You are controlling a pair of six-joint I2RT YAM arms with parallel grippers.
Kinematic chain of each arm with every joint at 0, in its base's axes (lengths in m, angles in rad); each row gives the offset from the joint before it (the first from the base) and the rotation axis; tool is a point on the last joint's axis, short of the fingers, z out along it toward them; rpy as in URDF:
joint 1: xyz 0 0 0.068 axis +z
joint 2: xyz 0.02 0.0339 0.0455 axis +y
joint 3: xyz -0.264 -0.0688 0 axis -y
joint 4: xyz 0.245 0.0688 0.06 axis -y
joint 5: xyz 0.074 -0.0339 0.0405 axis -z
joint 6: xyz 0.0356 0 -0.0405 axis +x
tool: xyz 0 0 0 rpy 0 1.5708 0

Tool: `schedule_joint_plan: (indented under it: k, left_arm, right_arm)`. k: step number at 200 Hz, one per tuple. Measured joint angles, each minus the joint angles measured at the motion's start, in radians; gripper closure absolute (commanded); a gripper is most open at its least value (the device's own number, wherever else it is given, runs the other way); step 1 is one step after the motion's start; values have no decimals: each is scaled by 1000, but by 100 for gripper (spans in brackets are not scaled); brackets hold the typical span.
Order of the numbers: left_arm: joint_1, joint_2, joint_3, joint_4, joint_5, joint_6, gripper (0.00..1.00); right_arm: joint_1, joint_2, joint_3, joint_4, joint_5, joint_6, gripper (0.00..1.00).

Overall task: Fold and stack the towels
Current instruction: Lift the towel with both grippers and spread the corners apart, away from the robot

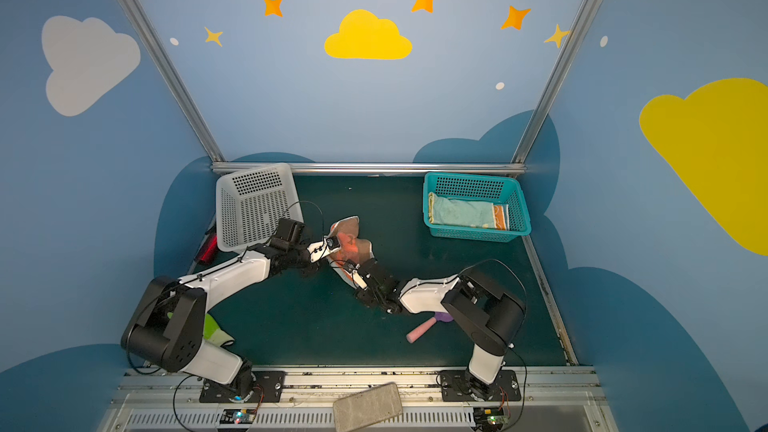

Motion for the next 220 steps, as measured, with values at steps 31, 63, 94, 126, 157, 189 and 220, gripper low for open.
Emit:
schedule_joint_plan:
  k: [31,63,94,126,157,189,220]
  left_arm:
    - [0,-26,0,3,-8,-18,97]
    - [-3,-57,0,17,1,-50,97]
    - [-44,-84,0,68,-52,-134,96]
    - [-108,-102,65,77,-168,-269,96]
    - [-140,-101,256,17,-250,-424,96]
    - [-143,-101,513,-96,-279,-536,96]
    - [-166,-137,626,-160,-281,-595,96]
  right_arm:
    - [-23,0,-13,17,2,11,71]
    - [-61,0,8,-56,2,8,100]
    - [-113,-22,135,-240,-18,2,100]
    - [-223,-129,328,-421,-70,2,100]
    - [-293,-214,529,-523,-90,-53,100]
    - [-313,-251,687,-602,-99,-93,100]
    - [-320,-319,709,-600,-135,-137,100]
